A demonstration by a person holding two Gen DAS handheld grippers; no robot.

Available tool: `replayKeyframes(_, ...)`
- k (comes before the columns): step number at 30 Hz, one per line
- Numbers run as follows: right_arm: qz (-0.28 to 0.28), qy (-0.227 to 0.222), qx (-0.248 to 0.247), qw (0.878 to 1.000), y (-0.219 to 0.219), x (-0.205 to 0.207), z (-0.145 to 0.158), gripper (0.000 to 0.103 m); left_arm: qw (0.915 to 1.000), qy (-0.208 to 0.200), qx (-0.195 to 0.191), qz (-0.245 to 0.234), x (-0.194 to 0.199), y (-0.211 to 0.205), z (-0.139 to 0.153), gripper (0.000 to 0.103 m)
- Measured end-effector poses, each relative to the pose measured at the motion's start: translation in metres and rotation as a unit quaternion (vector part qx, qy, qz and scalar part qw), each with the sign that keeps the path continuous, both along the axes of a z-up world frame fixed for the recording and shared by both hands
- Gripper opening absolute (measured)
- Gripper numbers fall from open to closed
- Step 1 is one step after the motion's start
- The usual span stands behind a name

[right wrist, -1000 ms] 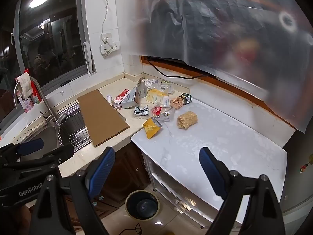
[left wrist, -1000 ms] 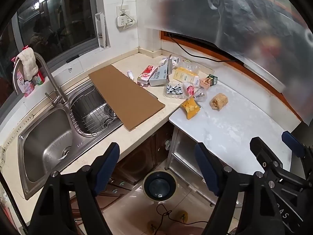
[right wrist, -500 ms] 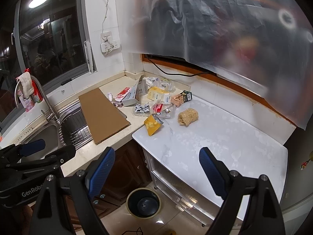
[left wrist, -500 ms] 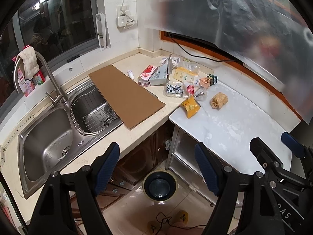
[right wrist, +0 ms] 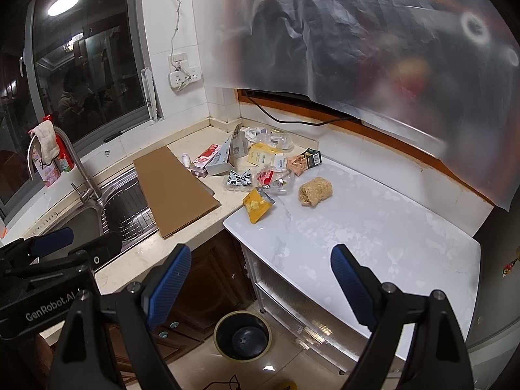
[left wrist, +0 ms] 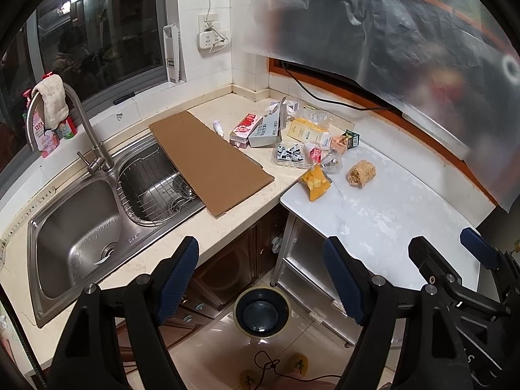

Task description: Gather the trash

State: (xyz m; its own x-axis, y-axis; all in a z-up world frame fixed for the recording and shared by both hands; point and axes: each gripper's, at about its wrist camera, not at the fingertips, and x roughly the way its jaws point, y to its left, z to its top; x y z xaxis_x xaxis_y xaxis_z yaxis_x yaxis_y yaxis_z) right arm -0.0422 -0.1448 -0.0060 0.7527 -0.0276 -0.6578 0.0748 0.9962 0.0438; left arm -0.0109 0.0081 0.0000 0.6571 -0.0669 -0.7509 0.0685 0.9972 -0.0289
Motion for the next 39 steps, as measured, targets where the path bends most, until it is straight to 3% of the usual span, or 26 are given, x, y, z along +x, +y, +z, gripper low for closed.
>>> replayKeyframes(22, -0.001, 0.000, 0.004, 1.000, 0.003, -0.004, -0.001, 0.089, 0.9998, -0.012, 0.014, 0.001, -0.013, 0.006, 0.006, 0.077)
replayKeyframes(39, -0.030, -0.001, 0.008, 1.000, 0.035, -0.023, 0.000, 0.089, 0.9994, -0.016, 0.018, -0.024, -0.026, 0.030, 0.005, 0.078)
